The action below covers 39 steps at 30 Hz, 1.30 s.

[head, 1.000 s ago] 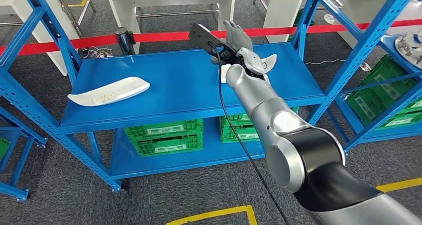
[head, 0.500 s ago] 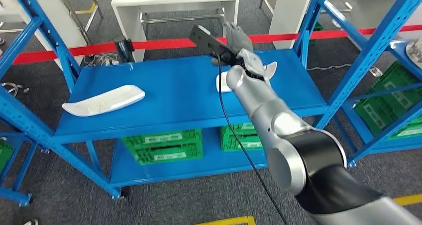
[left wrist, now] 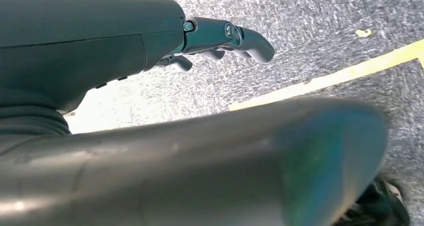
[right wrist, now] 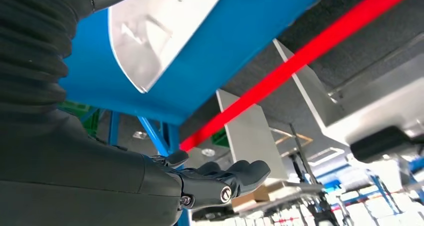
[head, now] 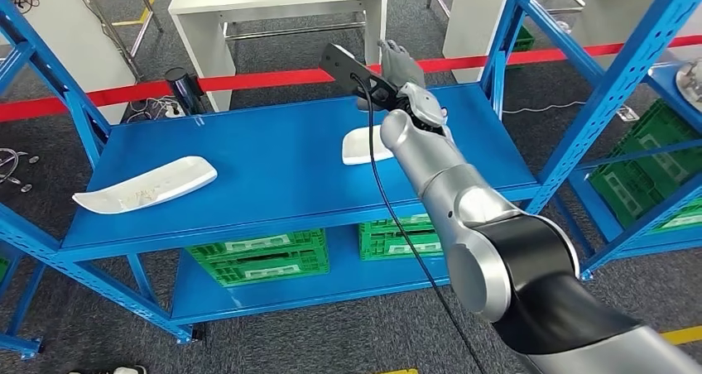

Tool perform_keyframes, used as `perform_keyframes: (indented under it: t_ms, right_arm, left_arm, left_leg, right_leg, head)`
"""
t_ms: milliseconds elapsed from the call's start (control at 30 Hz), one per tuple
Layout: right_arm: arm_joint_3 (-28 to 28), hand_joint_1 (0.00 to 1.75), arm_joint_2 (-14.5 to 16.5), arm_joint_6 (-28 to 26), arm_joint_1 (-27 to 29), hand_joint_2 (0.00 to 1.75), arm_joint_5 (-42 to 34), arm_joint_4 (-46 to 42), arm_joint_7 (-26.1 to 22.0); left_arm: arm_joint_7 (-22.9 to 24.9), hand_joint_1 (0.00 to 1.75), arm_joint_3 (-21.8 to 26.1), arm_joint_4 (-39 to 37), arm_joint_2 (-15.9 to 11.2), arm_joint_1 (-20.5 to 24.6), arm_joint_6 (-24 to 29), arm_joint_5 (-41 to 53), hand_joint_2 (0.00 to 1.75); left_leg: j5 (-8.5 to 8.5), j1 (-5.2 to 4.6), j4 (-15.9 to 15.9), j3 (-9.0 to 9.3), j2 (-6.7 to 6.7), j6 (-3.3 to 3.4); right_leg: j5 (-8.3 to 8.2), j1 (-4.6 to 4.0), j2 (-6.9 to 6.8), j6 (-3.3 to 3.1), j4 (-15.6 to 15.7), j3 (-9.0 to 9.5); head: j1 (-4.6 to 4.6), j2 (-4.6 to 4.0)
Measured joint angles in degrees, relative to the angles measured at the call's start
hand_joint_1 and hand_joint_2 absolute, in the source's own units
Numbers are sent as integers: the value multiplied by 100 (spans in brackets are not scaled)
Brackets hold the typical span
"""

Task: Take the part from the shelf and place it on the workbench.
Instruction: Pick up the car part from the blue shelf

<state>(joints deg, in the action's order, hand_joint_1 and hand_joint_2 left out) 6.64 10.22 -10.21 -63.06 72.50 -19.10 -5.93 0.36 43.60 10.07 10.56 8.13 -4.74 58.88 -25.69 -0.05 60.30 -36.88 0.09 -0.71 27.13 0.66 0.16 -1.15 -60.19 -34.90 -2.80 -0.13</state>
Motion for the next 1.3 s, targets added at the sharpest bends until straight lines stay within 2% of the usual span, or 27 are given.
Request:
perform_keyframes:
  t_ms: [67, 167, 200, 233, 300, 333, 367, 400, 433, 467, 500, 567, 633, 700, 733, 800, 833, 867, 900, 967, 1033, 1067, 1167, 1200, 1300]
  right_arm:
    - [0, 0, 3, 1, -9, 175, -1, 0, 9]
    - [1, 0, 7, -3, -29, 175, 0, -6, 24]
    - [2, 0, 4, -4, -42, 175, 1, -7, 31]
    - [2, 0, -1, -5, -49, 175, 1, -4, 39]
    - [2, 0, -6, -1, -30, 175, 1, 2, 55]
    - [2, 0, -12, 1, -10, 175, 1, 5, 62]
    - [2, 0, -17, 2, 4, 175, 1, 6, 66]
    - [2, 0, -25, 3, 7, 175, 1, 7, 67]
    - [2, 0, -32, 3, 1, 175, 1, 7, 68]
    - [3, 0, -37, 2, -8, 175, 2, 7, 68]
    - [4, 0, -40, 3, -15, 175, 2, 7, 69]
    - [9, 0, -43, 5, -20, 175, 4, 7, 75]
    - [11, 0, -50, 9, -19, 175, 0, 4, 86]
    - [13, 0, -52, 32, -16, 175, -1, 1, 98]
    - [15, 0, -50, 60, -4, 175, 4, 2, 112]
    - [22, 0, -49, 165, 68, 175, 32, 20, 161]
    - [31, 0, -49, 215, 138, 175, 56, 34, 191]
    - [45, 0, -50, 260, 223, 175, 88, 51, 222]
    - [64, 0, -50, 284, 320, 175, 130, 69, 251]
    - [124, 0, -51, 297, 536, 175, 229, 103, 310]
    - [192, 0, -55, 251, 775, 175, 307, 136, 367]
    - [221, 0, -61, 220, 898, 175, 333, 151, 392]
    - [302, 0, -82, 167, 1262, 175, 391, 199, 475]
    - [328, 0, -86, 162, 1371, 175, 399, 215, 505]
    - [366, 0, -89, 158, 1605, 175, 427, 259, 555]
  left_arm:
    - [-1, 0, 0, 0, 2, 8, 0, 2, 0]
    - [-1, 0, 2, 1, 8, -3, 0, 8, 0]
    - [-1, 0, 3, 1, 9, 2, 0, 10, 0]
    - [-1, 0, 4, 1, 11, 7, 0, 11, 0]
    - [1, 0, 4, 1, 14, 14, 0, 16, 0]
    - [4, 0, 5, 1, 15, 11, 0, 18, 0]
    - [10, 0, 5, 1, 16, 8, 0, 20, 0]
    - [16, 0, 6, 1, 17, 6, 0, 21, 0]
    - [22, 0, 7, 1, 20, 5, 0, 22, 0]
    - [26, 0, 8, 1, 24, 7, 0, 23, 0]
    - [29, 0, 8, 1, 28, 10, 0, 25, 0]
    - [39, 0, 9, 1, 38, 17, 0, 28, 0]
    - [58, 0, 9, 5, 41, 20, 0, 32, 0]
    - [70, 0, 9, 10, 43, 24, 0, 35, 0]
    - [74, 0, 9, 11, 43, 26, 0, 35, 0]
    - [83, 0, 9, 9, 43, 30, 0, 35, 0]
    - [92, 0, 10, 9, 42, 28, 0, 35, 0]
    - [99, 0, 11, 9, 41, 24, 0, 35, 0]
    - [108, 0, 13, 9, 40, 22, 0, 35, 0]
    - [119, 0, 14, 9, 43, 25, 0, 34, 0]
    - [122, 0, 16, 8, 51, 30, 0, 33, 0]
    - [123, 0, 17, 8, 55, 28, 0, 33, 0]
    - [129, 0, 34, 7, 59, 18, 0, 33, 0]
    - [133, 0, 45, 7, 59, 15, 0, 33, 0]
    - [166, 0, 70, 7, 59, 4, 0, 33, 0]
  left_leg:
    - [-50, -39, -111, 61, 17, 41]
    - [52, 0, -210, 191, 4, 120]
    - [60, 16, -242, 240, 5, 142]
    - [55, 16, -252, 274, 6, 159]
    - [22, 11, -243, 313, 0, 184]
    - [-1, 9, -234, 329, -10, 189]
    - [-28, 8, -221, 344, -23, 188]
    - [-61, 6, -204, 362, -38, 182]
    - [-98, 5, -182, 380, -52, 170]
    - [-139, -5, -158, 392, -61, 148]
    - [-177, -13, -140, 399, -69, 121]
    - [-220, -18, -137, 408, -75, 59]
    - [-250, -22, -144, 430, -72, -2]
    - [-397, -20, 86, 340, -60, -72]
    - [-534, 1, 372, 198, -54, -106]
    - [-811, 47, 1110, -203, -45, -168]
    - [-844, 68, 1345, -357, -43, -191]
    - [-770, 85, 1377, -413, -41, -208]
    - [-597, 99, 1180, -353, -39, -221]
    - [-196, 119, 395, -9, -25, -242]
    - [-24, 124, -131, 248, -37, -201]
    - [-31, 122, -190, 279, -48, -176]
    - [-13, 117, -199, 286, -80, -124]
    - [-15, 111, -199, 286, -88, -106]
    - [-24, 98, -198, 283, -93, -53]
  right_leg:
    - [22, 5, -7, 68, 40, 24]
    - [103, -2, -16, 171, -64, 16]
    - [195, -6, -13, 196, -274, -88]
    - [322, -1, -10, 212, -598, -270]
    - [549, -2, -8, 239, -1309, -723]
    - [536, -2, -7, 244, -1481, -874]
    - [408, -3, -8, 239, -1428, -917]
    - [186, -5, -8, 224, -1152, -842]
    - [-62, -10, -8, 200, -738, -687]
    - [-240, -25, -8, 170, -362, -523]
    - [-347, -37, -9, 139, -88, -398]
    - [-352, -67, -7, 84, 64, -320]
    - [-351, -48, -5, 31, 112, -286]
    - [-348, 0, -8, -24, 168, -217]
    - [-340, 16, -10, -46, 181, -187]
    - [-312, 28, -10, -64, 184, -157]
    - [-298, 33, -9, -61, 183, -146]
    - [-285, 40, -8, -49, 182, -133]
    - [-272, 53, -6, -30, 178, -119]
    - [-235, 73, -3, 33, 155, -93]
    - [-201, 62, -2, 111, 129, -88]
    - [-195, 47, 0, 96, 128, -89]
    - [-214, 32, -1, -43, 164, -64]
    - [-224, 32, -4, -47, 182, -50]
    - [-248, 40, -8, 16, 240, -19]
  head:
    - [1, 0]
    - [-8, 0]
    - [-11, 0]
    - [-15, 0]
    - [-16, 0]
    - [-17, 0]
    - [-17, 0]
    - [-18, 0]
    - [-18, 0]
    - [-15, 0]
    - [-13, 0]
    - [-9, 0]
    - [-13, 0]
    - [15, 0]
    - [30, 0]
    - [46, 0]
    - [48, 0]
    - [47, 0]
    - [46, 0]
    - [49, 0]
    - [51, 0]
    - [51, 0]
    - [47, 0]
    - [46, 0]
    - [46, 0]
